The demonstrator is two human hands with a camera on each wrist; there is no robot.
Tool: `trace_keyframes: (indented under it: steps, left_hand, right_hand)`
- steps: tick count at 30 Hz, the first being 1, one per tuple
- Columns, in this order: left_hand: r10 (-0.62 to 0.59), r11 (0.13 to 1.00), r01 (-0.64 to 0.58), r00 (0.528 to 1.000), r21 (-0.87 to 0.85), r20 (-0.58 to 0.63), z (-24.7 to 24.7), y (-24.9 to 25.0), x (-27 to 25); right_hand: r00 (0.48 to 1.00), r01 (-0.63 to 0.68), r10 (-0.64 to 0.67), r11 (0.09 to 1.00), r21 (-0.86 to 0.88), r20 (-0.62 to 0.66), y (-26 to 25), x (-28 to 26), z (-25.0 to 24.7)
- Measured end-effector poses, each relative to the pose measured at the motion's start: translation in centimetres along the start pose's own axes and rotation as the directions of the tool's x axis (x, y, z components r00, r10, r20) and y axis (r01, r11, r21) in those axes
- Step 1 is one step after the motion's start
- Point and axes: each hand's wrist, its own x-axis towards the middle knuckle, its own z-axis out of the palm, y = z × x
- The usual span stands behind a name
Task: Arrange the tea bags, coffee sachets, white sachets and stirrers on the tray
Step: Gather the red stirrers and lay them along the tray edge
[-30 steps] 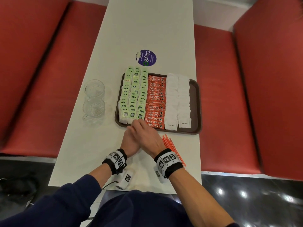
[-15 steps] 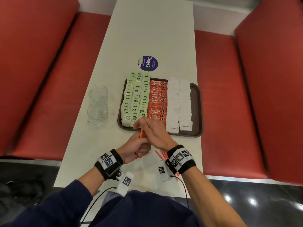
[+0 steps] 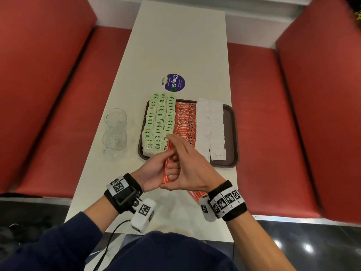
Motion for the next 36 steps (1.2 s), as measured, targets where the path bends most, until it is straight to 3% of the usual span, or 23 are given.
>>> trace_keyframes:
  steps: [6, 12, 15, 17, 18, 20, 22, 23, 27, 31, 36]
  left_hand:
    - [0.084, 0.985, -0.072, 0.994, 0.159, -0.071, 1.3, 0.1, 0.9]
    - [0.078, 0.977, -0.071, 0.996, 0.201, -0.031, 2.5, -0.1, 2.3]
    - [0.132, 0.929, -0.099, 0.989, 0.356, -0.069, 3.1, -0.2, 3.2]
    - [0.202, 0.831, -0.116, 0.974, 0.544, -0.101, 3.3, -0.2, 4.1]
    - [0.25, 0.741, -0.125, 0.963, 0.659, -0.099, 3.4, -0.3, 4.6]
    - [0.341, 0.461, -0.153, 0.94, 0.874, -0.016, 4.0, -0.6, 5.5]
    - [0.367, 0.229, -0.182, 0.926, 0.956, 0.088, 4.7, -0.6, 6.6]
    - [0.374, 0.19, -0.173, 0.923, 0.966, 0.091, 5.0, -0.6, 7.2]
    - [0.36, 0.168, -0.1, 0.932, 0.981, 0.034, 5.4, -0.5, 9.5]
    - [0.272, 0.32, -0.073, 0.962, 0.944, -0.018, 5.8, -0.9, 10.4]
    - [0.223, 0.509, -0.147, 0.974, 0.848, 0.035, 6.0, -0.7, 10.2]
  right_hand:
    - [1.0, -0.011, 0.012, 0.999, 0.05, -0.017, 1.1, -0.2, -0.9]
    - [0.998, -0.057, 0.062, 0.986, 0.159, -0.025, 2.3, -0.9, -2.5]
    - [0.979, -0.179, 0.203, 0.91, 0.373, -0.025, 3.7, -1.8, -3.7]
    - [0.924, -0.29, 0.376, 0.803, 0.52, -0.066, 4.7, -2.2, -4.9]
    - [0.886, -0.352, 0.456, 0.78, 0.518, -0.083, 5.1, -2.1, -5.3]
    - [0.83, -0.455, 0.541, 0.798, 0.397, -0.137, 5.9, -1.4, -5.4]
    - [0.828, -0.473, 0.545, 0.805, 0.358, -0.132, 6.8, -0.6, -5.1]
    - [0.83, -0.472, 0.546, 0.796, 0.379, -0.112, 7.2, -0.3, -5.2]
    - [0.86, -0.438, 0.504, 0.808, 0.393, -0.078, 9.5, 0.4, -6.7]
    - [0.923, -0.377, 0.384, 0.901, 0.214, 0.011, 11.7, 1.3, -7.1]
    - [0.939, -0.338, 0.342, 0.914, 0.225, 0.019, 13.1, 2.2, -8.1]
